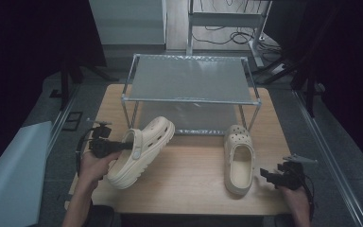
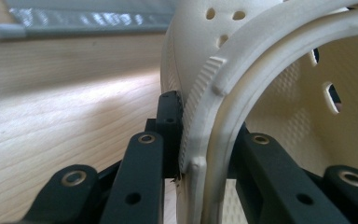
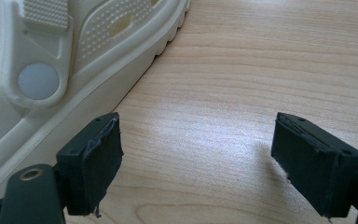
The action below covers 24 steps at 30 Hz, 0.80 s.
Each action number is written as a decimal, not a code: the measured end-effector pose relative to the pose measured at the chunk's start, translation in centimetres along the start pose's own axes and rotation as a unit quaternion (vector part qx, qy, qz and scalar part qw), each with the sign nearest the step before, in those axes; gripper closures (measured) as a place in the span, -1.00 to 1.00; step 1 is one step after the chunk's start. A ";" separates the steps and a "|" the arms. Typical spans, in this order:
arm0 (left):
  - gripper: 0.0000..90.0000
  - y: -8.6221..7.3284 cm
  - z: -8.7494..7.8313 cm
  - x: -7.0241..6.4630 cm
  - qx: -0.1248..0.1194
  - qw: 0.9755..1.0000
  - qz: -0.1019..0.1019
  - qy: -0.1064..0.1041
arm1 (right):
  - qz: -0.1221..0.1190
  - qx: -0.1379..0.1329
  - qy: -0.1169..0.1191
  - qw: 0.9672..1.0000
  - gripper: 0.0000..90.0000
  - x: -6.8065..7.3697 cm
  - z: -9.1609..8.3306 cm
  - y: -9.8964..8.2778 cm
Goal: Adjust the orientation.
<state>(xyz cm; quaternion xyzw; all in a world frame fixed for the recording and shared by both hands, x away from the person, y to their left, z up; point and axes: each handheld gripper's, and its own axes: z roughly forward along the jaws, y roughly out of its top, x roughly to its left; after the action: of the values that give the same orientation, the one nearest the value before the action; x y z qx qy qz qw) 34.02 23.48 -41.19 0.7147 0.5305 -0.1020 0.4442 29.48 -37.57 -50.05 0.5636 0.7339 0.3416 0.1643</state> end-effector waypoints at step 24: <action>0.69 6.4 -1.6 -4.0 -0.011 0.999 0.002 -0.052 | 0.001 0.002 0.001 1.000 -0.63 -0.1 0.1 0.0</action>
<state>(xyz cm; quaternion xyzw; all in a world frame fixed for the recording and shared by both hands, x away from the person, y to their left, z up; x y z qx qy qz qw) 37.29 21.77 -34.39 0.7046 0.5059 -0.1324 0.4796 29.53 -37.63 -50.14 0.5640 0.7342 0.3411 0.1626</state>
